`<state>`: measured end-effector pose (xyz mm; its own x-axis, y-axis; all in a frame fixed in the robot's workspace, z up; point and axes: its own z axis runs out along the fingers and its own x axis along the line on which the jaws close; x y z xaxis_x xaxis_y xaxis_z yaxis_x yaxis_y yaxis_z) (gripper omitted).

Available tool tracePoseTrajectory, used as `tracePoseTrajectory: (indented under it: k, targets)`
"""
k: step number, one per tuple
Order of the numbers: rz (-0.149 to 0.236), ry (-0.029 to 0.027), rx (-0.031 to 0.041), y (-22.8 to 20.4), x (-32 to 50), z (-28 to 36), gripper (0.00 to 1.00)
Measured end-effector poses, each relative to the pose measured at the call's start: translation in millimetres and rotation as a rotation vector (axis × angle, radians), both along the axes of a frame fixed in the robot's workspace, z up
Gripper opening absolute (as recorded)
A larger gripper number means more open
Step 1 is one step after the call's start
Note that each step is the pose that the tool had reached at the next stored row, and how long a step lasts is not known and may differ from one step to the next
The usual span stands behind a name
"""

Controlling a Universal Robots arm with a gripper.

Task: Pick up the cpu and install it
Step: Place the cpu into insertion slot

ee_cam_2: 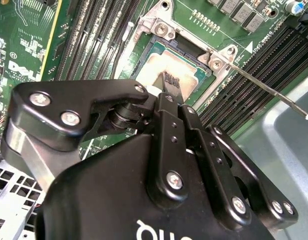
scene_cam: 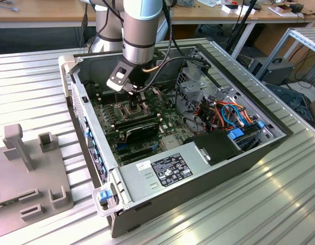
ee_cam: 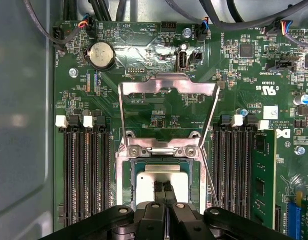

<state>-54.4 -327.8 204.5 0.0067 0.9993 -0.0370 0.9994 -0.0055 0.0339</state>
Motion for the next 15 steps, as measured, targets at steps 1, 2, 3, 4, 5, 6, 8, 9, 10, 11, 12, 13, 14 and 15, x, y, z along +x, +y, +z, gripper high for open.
tracePoseTrajectory:
  k: [1, 2, 3, 4, 5, 6, 8, 9, 10, 11, 12, 13, 14, 15]
  targets:
    - [0.000, -0.0001, 0.0001, 0.0, 0.0, 0.0, 0.11]
    - [0.000, -0.0001, 0.0001, 0.0, 0.0, -0.4, 0.11]
    - [0.000, 0.0000, -0.0001, 0.0, 0.0, -0.7, 0.11]
    - [0.000, 0.0000, -0.0002, 0.0, 0.0, -0.7, 0.11]
    - [0.000, 0.0000, -0.0001, 0.0, 0.0, -0.8, 0.11]
    - [0.000, -0.0001, 0.0001, 0.0, 0.0, -0.9, 0.11]
    - [0.000, -0.0012, 0.0017, 0.2, 0.2, 1.1, 0.11]
    - [0.000, -0.0013, 0.0021, 0.3, 0.2, 2.7, 0.11]
    - [0.000, -0.0004, 0.0007, 0.1, 0.1, 4.7, 0.11]
    - [0.000, -0.0003, 0.0004, 0.1, 0.0, 6.6, 0.11]
    - [0.000, -0.0004, 0.0005, 0.1, 0.0, 8.4, 0.11]
    - [0.000, -0.0003, 0.0001, 0.0, 0.0, 11.5, 0.11]
    - [0.000, -0.0002, -0.0004, 0.0, 0.0, 16.4, 0.11]
    - [0.000, -0.0002, -0.0009, 0.1, 0.1, 20.1, 0.11]
